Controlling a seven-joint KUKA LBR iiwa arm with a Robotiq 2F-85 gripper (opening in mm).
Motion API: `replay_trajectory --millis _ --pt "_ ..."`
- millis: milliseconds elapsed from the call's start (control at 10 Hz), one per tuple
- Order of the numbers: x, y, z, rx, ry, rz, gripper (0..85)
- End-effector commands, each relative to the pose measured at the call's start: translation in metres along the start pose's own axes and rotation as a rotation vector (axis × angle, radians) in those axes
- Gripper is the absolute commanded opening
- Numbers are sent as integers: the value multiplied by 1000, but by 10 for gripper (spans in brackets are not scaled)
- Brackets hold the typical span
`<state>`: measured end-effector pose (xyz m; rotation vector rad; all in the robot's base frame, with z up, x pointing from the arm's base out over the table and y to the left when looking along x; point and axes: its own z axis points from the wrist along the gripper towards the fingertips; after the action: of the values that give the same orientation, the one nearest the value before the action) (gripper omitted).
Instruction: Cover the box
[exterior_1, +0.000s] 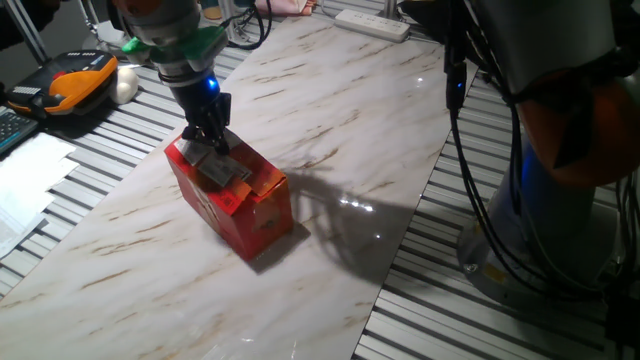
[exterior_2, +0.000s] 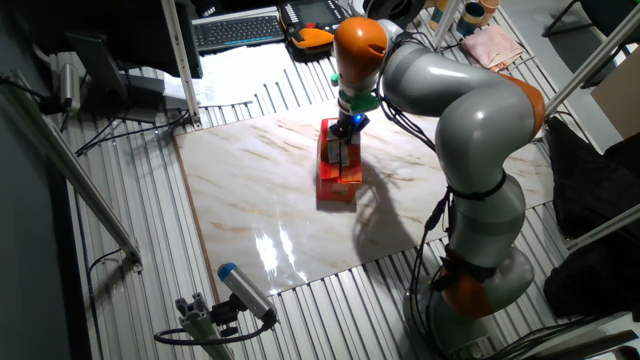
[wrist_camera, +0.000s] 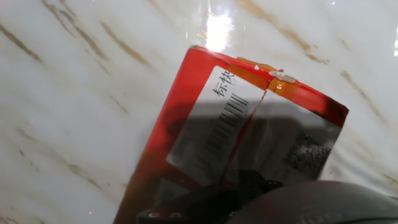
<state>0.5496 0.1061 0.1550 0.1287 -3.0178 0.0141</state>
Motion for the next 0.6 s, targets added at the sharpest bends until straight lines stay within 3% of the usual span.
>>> replay_trajectory --millis 0,500 --pt "-2 0 3 -5 0 -1 0" --pt "-7 1 10 -11 -5 -8 0"
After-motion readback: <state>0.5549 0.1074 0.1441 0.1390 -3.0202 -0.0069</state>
